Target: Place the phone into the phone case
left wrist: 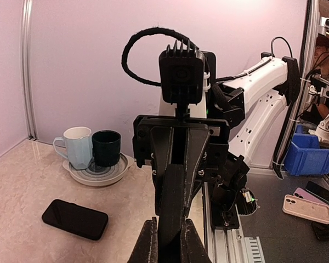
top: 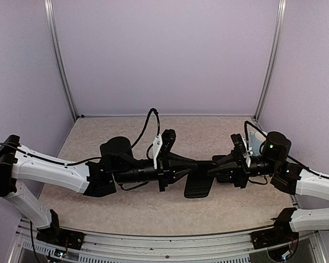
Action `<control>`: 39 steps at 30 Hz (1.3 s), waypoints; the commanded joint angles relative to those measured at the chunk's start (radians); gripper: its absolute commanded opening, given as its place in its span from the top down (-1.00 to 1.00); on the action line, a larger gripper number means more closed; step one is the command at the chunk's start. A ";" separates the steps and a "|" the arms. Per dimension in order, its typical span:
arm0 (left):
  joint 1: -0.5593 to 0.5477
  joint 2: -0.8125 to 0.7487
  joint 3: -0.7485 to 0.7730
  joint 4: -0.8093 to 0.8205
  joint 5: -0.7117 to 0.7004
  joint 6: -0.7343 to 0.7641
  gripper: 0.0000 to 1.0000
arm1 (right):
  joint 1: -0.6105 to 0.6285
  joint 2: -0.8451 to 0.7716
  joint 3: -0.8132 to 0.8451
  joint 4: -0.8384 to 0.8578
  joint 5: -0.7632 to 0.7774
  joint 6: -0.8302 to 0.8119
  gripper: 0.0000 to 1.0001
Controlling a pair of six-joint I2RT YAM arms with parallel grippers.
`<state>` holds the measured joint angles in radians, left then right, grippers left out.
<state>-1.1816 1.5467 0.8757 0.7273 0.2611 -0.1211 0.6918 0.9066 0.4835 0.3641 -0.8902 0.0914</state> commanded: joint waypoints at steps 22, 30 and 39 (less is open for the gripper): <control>-0.018 0.135 -0.046 0.169 0.036 -0.013 0.37 | -0.001 -0.034 0.079 0.085 -0.031 -0.009 1.00; -0.024 0.174 -0.014 0.222 0.082 -0.064 1.00 | 0.000 -0.021 0.076 0.118 -0.048 0.010 1.00; -0.048 0.123 -0.014 0.161 -0.075 0.043 1.00 | 0.000 0.019 0.121 0.036 -0.097 -0.005 -0.12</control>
<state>-1.2095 1.7069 0.8326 0.8803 0.2798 -0.1184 0.6849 0.9047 0.5480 0.3794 -0.9276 0.1226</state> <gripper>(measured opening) 0.107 0.432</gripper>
